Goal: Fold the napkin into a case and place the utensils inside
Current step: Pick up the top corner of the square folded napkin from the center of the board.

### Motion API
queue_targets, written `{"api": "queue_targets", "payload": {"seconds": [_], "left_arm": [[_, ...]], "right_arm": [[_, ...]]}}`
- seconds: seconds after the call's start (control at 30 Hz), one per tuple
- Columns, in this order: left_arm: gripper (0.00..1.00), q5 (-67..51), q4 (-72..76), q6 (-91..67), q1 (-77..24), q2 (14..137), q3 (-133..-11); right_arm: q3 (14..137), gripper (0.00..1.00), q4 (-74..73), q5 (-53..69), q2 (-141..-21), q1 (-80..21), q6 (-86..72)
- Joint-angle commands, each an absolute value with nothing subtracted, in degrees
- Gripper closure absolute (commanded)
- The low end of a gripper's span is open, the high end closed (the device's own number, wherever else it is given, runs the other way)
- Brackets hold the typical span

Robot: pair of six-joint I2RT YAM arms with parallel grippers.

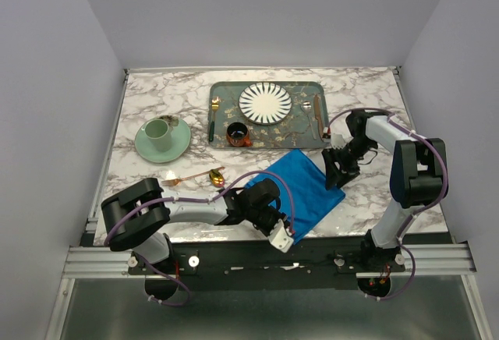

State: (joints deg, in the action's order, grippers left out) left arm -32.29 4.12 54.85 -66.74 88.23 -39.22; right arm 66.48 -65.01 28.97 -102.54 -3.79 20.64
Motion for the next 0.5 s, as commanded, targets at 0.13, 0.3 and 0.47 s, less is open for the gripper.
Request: {"api": "queue_targets", "payload": {"seconds": [0.13,0.3,0.47], "left_arm": [[0.73,-35.7,4.0,54.6,-66.6,88.9,-40.8],[0.76,-35.7,3.9,54.6,-66.6,89.1,-41.0],[0.94,-35.4,3.4,53.8,-66.1,90.1,-41.9]], "right_arm": [[67.7,0.36,-66.4,29.1,-103.6,-3.8,21.6],[67.6,0.36,-66.4,29.2,-103.6,-3.8,21.7],[67.7,0.36,-66.4,29.3,-103.6,-3.7,21.7]]}}
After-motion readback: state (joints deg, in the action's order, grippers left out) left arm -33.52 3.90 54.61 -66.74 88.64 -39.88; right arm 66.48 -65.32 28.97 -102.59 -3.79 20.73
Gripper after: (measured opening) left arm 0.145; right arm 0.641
